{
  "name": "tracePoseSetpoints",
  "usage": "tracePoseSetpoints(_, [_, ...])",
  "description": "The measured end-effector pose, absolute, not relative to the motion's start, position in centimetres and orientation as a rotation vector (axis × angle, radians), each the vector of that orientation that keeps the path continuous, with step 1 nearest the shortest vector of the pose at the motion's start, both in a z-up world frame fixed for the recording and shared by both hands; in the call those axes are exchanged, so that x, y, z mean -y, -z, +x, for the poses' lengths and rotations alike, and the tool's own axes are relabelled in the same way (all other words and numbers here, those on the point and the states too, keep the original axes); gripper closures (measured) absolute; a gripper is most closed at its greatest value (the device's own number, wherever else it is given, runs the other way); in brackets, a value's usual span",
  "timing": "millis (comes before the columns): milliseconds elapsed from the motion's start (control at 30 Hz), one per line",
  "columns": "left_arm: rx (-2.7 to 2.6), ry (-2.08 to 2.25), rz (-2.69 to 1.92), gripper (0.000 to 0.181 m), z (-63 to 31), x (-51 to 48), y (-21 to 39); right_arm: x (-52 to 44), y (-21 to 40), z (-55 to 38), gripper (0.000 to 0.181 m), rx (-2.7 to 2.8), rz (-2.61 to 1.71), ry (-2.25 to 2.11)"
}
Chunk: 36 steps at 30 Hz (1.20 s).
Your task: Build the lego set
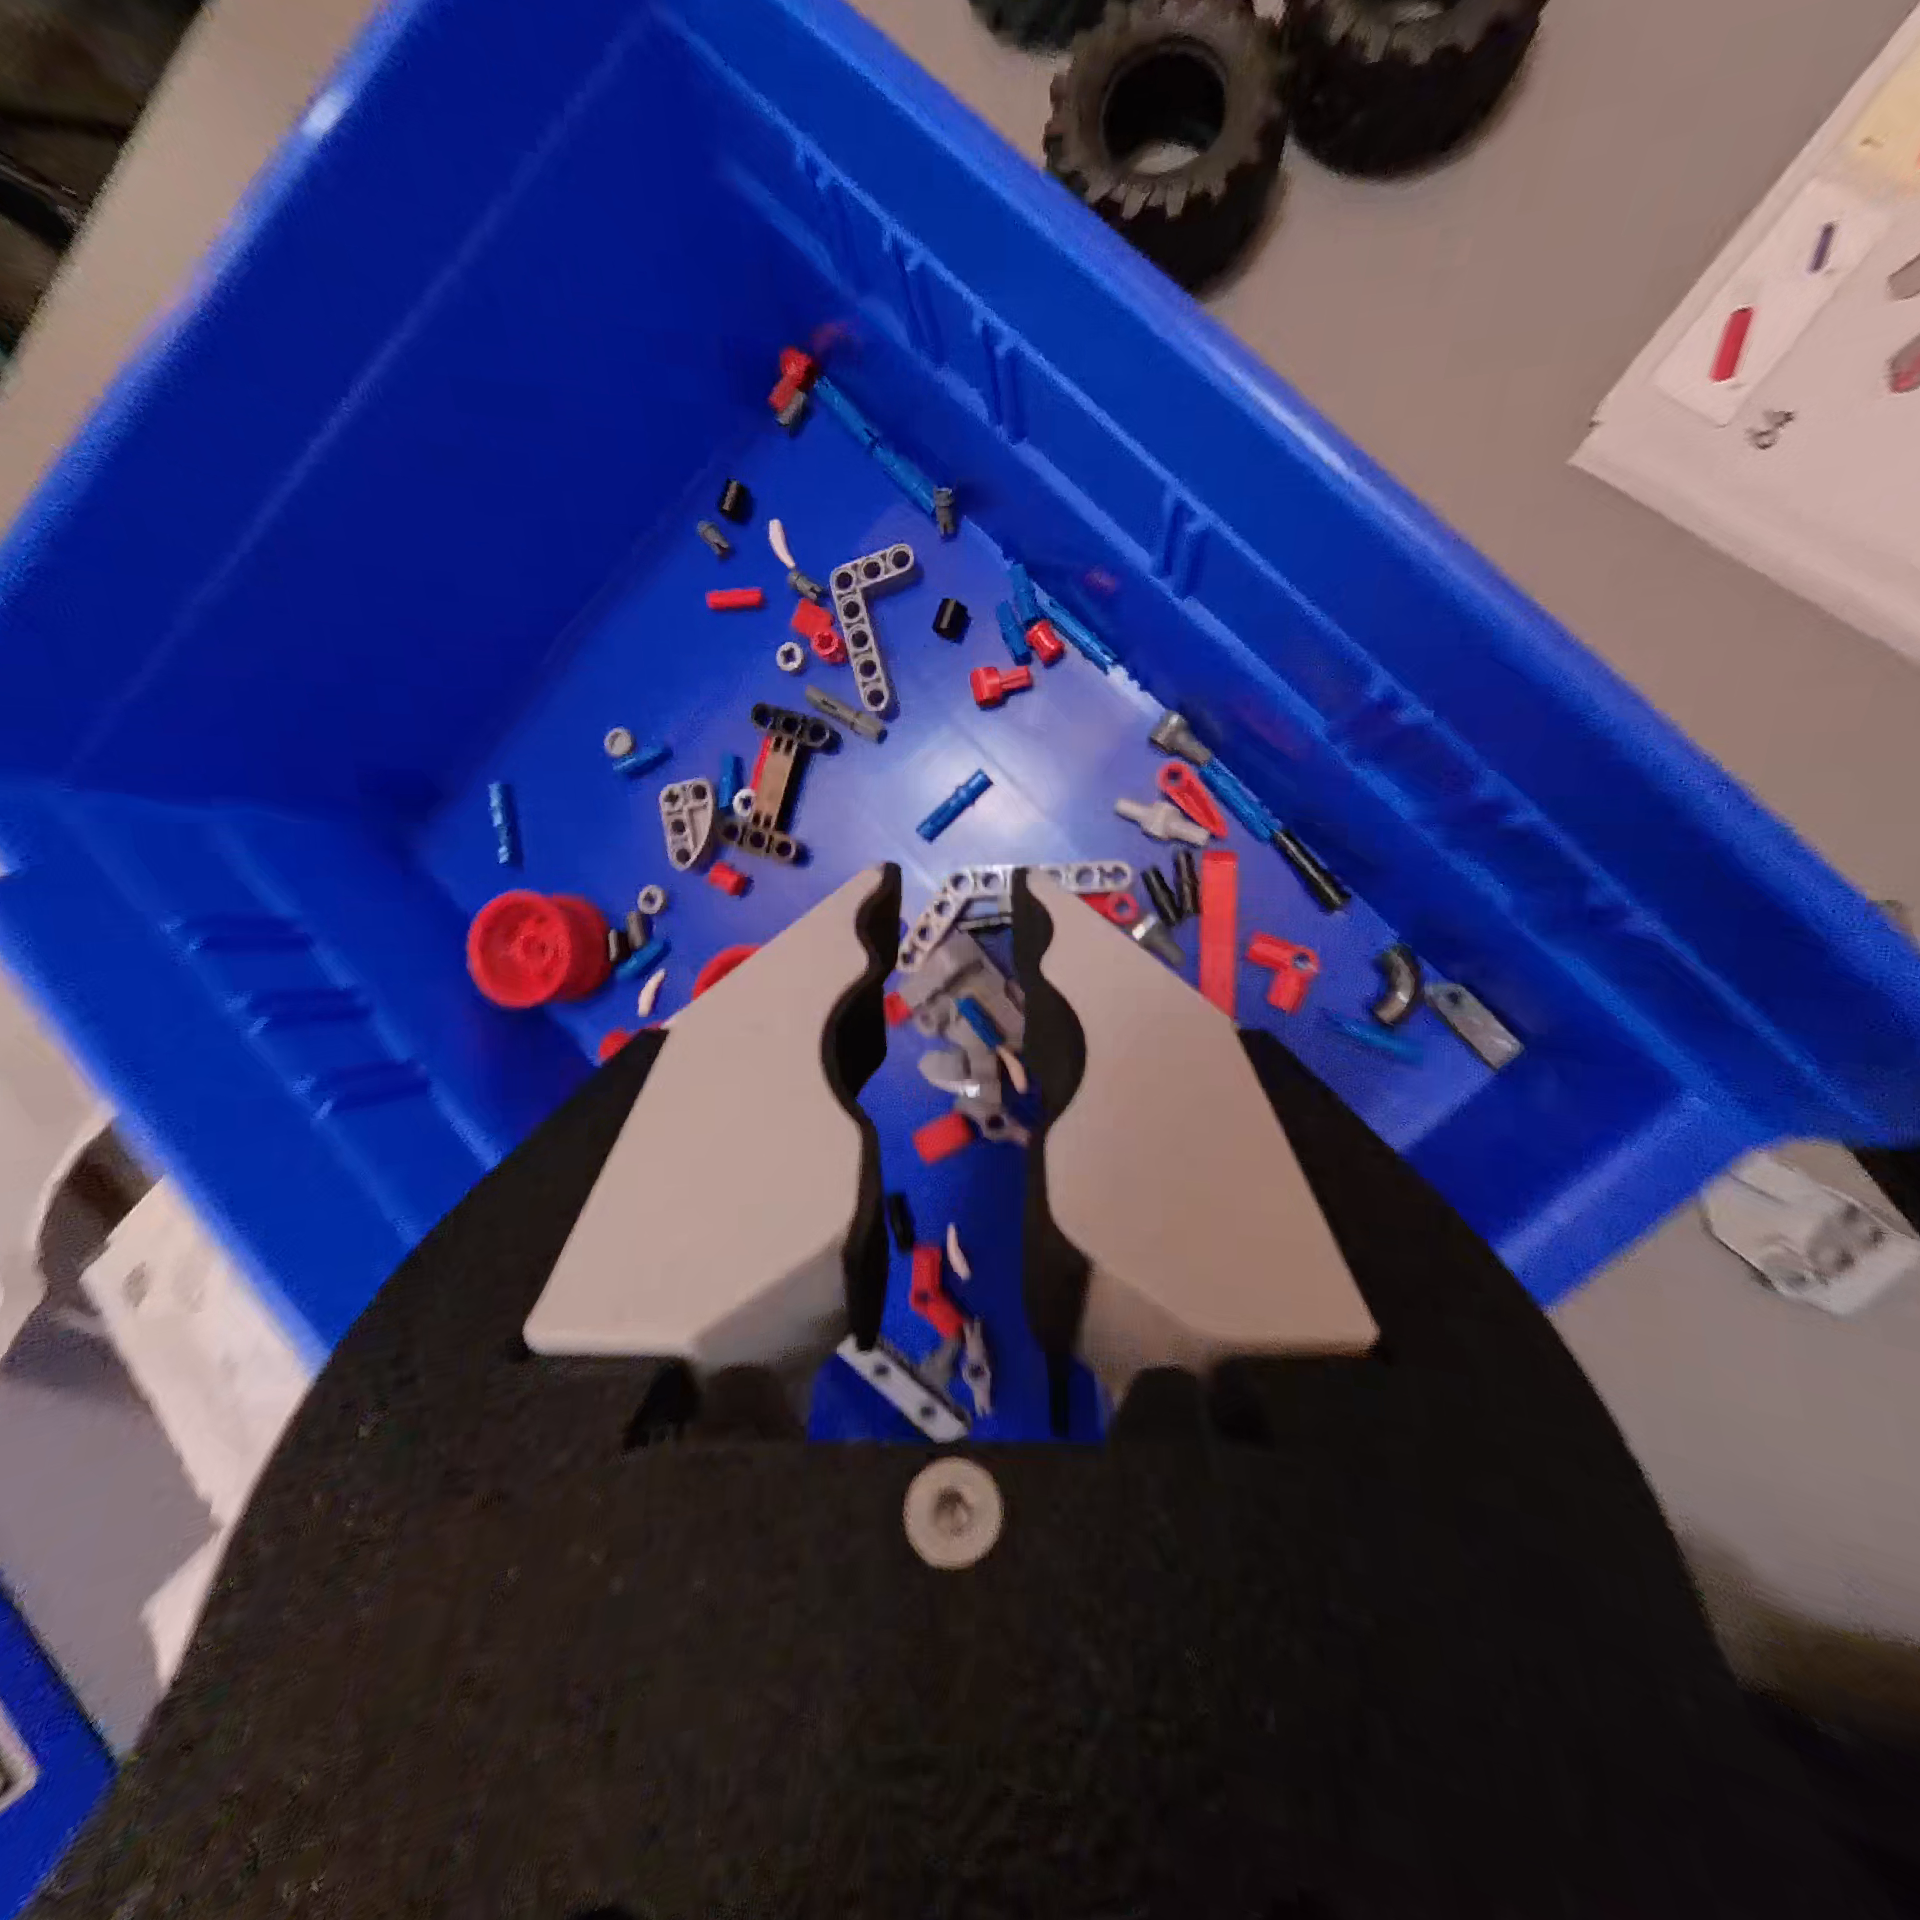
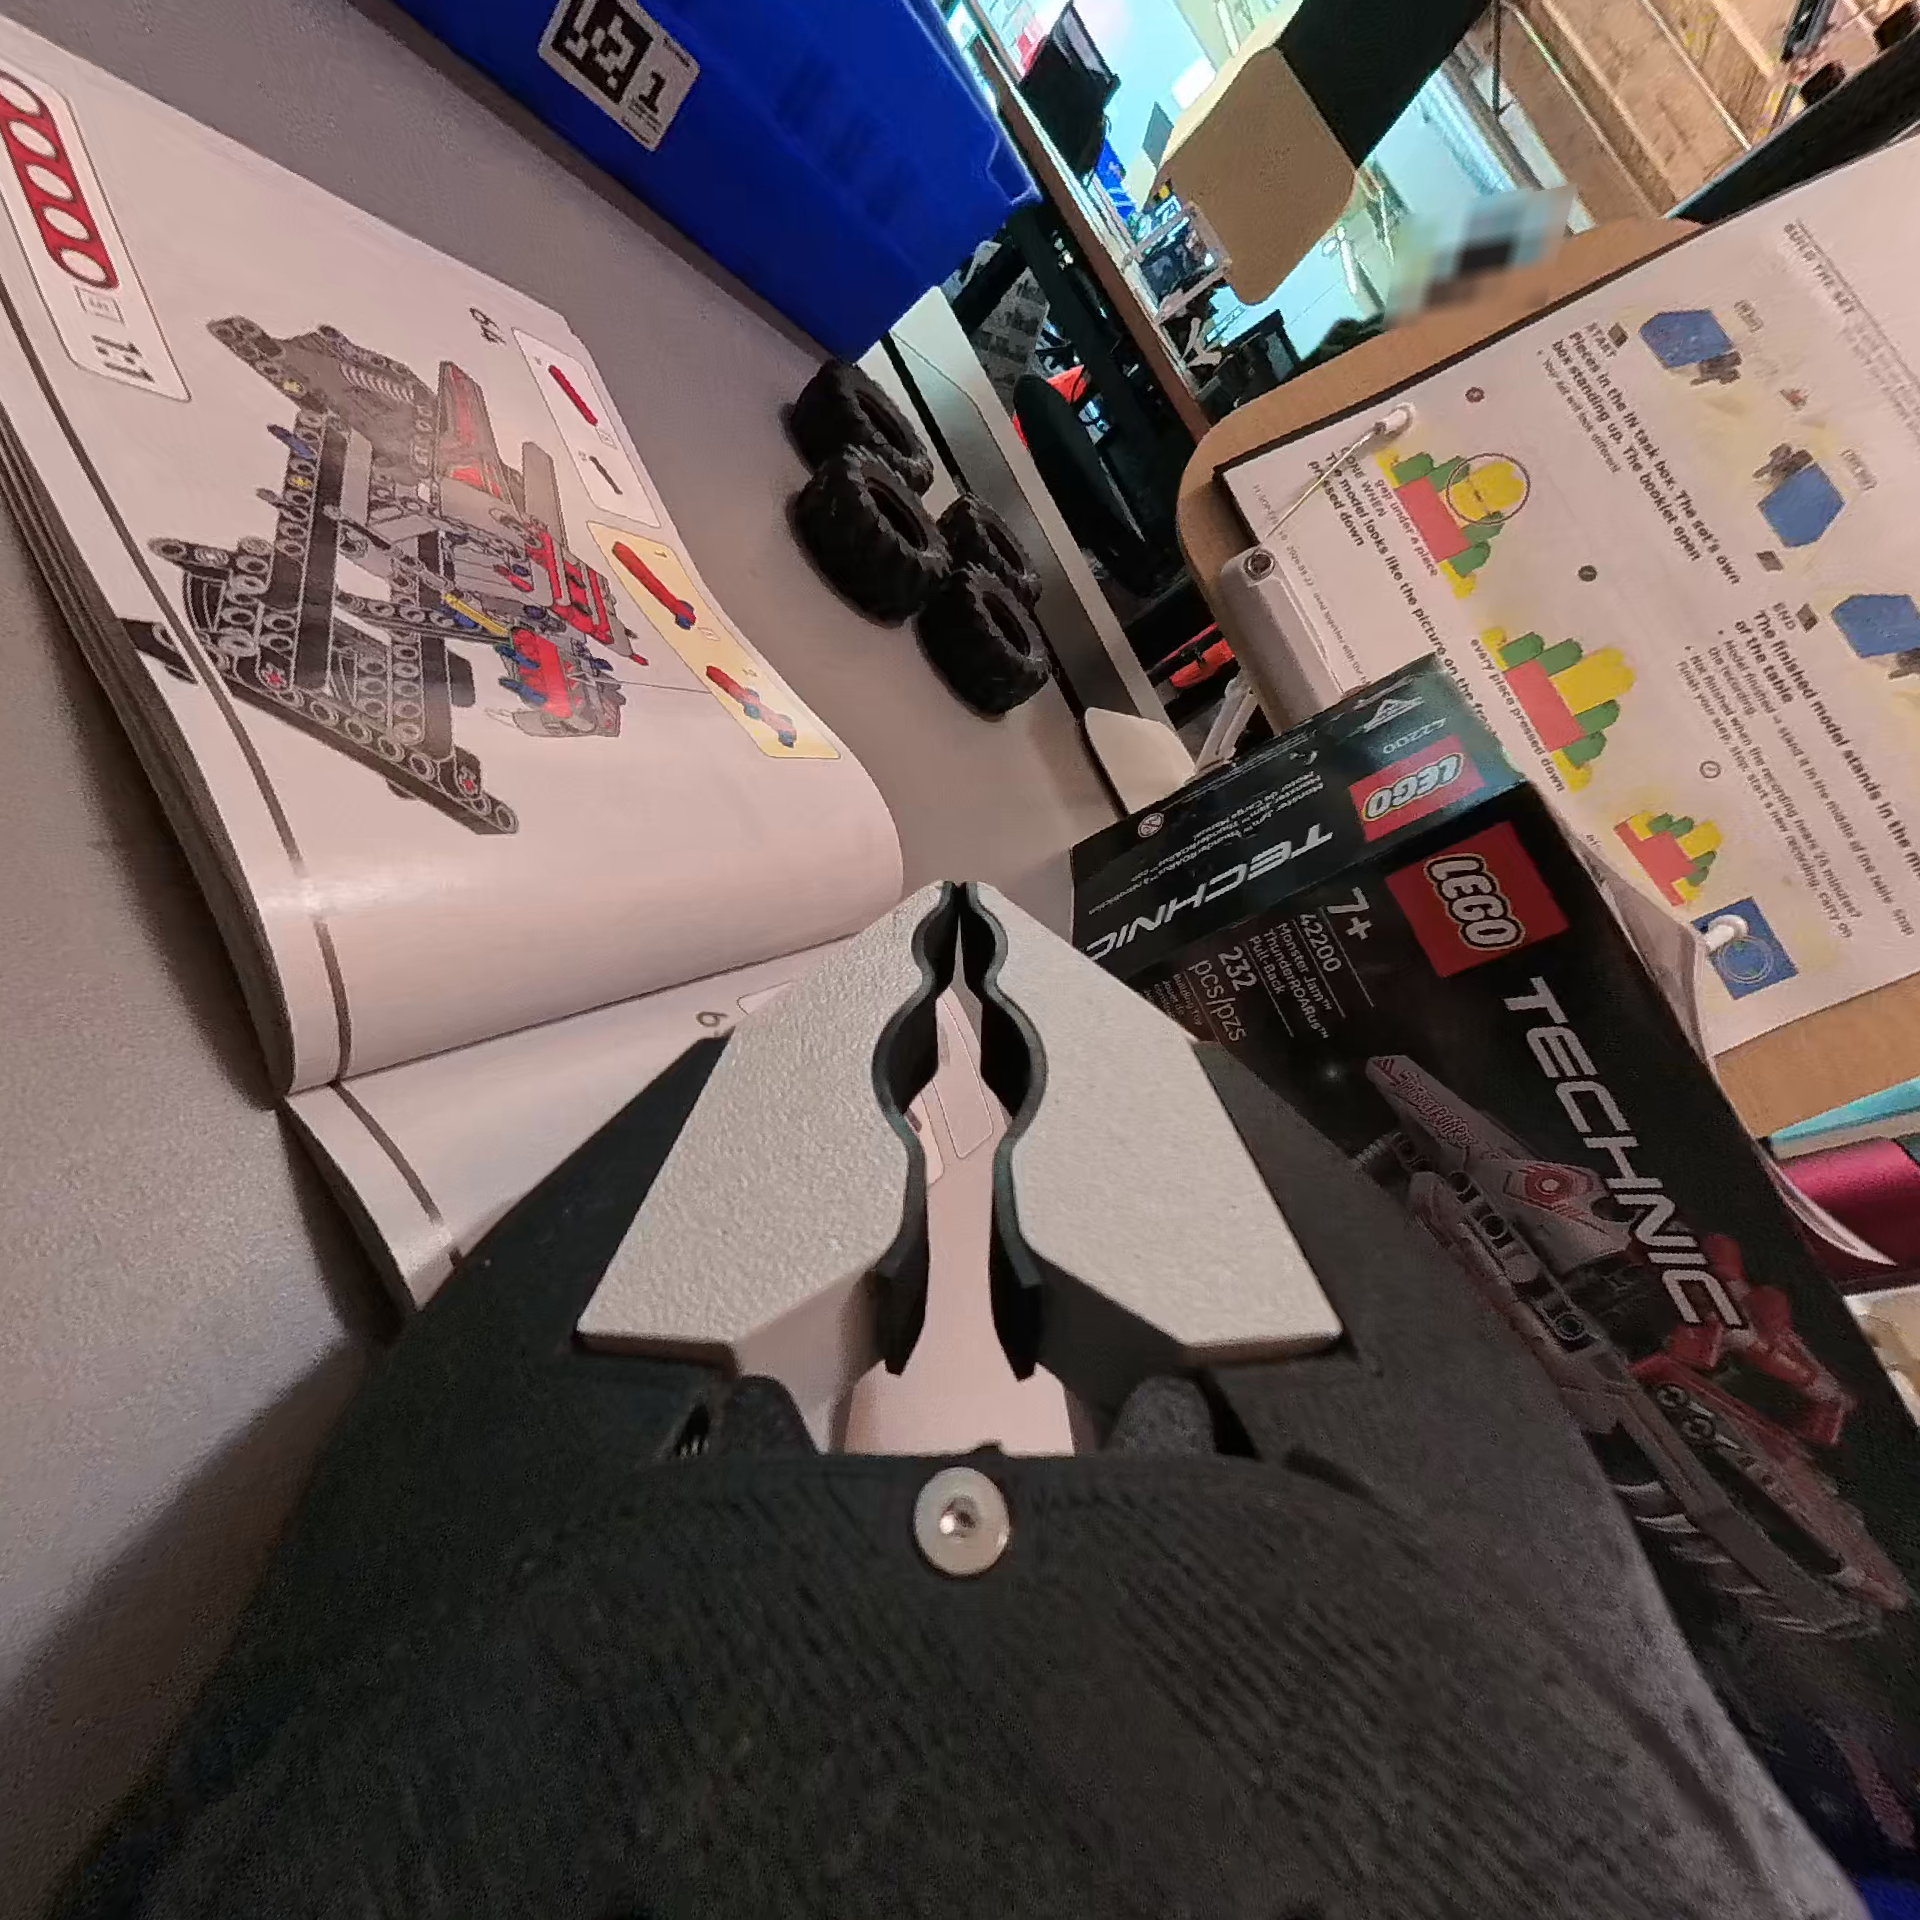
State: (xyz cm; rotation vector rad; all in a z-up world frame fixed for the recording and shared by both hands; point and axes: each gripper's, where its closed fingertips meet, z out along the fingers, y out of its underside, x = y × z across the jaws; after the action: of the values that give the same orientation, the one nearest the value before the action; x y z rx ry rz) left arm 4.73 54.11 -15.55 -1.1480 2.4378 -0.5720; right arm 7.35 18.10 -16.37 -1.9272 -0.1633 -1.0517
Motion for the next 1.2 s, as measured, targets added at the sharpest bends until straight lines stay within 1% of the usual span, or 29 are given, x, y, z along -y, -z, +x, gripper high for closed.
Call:
tracePoseSetpoints(133, [-2.522,0.606,-1.143,0.158,6.6,-52.8,18.7,-17.9,16.7,7.5,0.181,0.187,-1.95,1.077])
tracePoseSetpoints(300, [-2.545,0.444,-1.154,0.155,7.0,-53.9,21.3,-17.9,16.3,7.7,0.181,0.17,-1.933,1.043])
tracePoseSetpoints(367, [-2.507,0.509,-1.235,0.158,7.3,-53.7,21.4,-17.9,16.3,7.7,0.181,0.163,-1.932,1.023])
tracePoseSetpoints(500, [-2.516,0.607,-1.341,0.178,6.8,-53.1,21.6,-18.0,16.6,7.4,0.181,0.183,-1.945,1.014])
tracePoseSetpoints(567, [-2.491,0.564,-1.321,0.178,6.8,-53.5,21.1,-18.0,16.4,7.2,0.181,0.196,-1.938,1.023])
tracePoseSetpoints(633, [-2.4,0.647,-1.306,0.178,7.1,-53.2,18.7,-18.0,16.1,7.1,0.181,0.199,-1.932,1.033])
tracePoseSetpoints(733, [-2.265,0.801,-1.215,0.178,6.2,-51.7,12.5,-18.3,15.0,6.4,0.181,0.186,-1.885,0.983])
tracePoseSetpoints(833, [-2.159,0.945,-0.994,0.178,3.4,-47.5,5.9,-19.9,14.1,3.3,0.175,0.167,-1.866,0.711])
tracePoseSetpoints(867, [-2.157,0.997,-0.912,0.178,2.0,-45.3,4.4,-20.7,13.8,1.9,0.17,0.169,-1.859,0.604])
tracePoseSetpoints(933, [-2.207,1.059,-0.798,0.178,-0.7,-41.0,3.7,-22.0,12.9,-0.4,0.16,0.248,-1.819,0.556])
tracePoseSetpoints(967, [-2.247,1.075,-0.761,0.178,-2.1,-39.0,4.3,-22.7,12.6,-1.6,0.155,0.318,-1.793,0.574])
tracePoseSetpoints(1033, [-2.343,1.112,-0.717,0.178,-4.4,-35.2,7.1,-23.9,12.9,-4.1,0.153,0.433,-1.778,0.544])
tracePoseSetpoints(1133, [-2.524,1.149,-0.754,0.178,-6.9,-30.5,13.4,-25.1,13.8,-6.8,0.153,0.501,-1.782,0.447])
tracePoseSetpoints(1200, [-2.607,1.067,-0.816,0.178,-7.5,-29.0,17.6,-25.4,14.6,-7.7,0.155,0.541,-1.803,0.406])
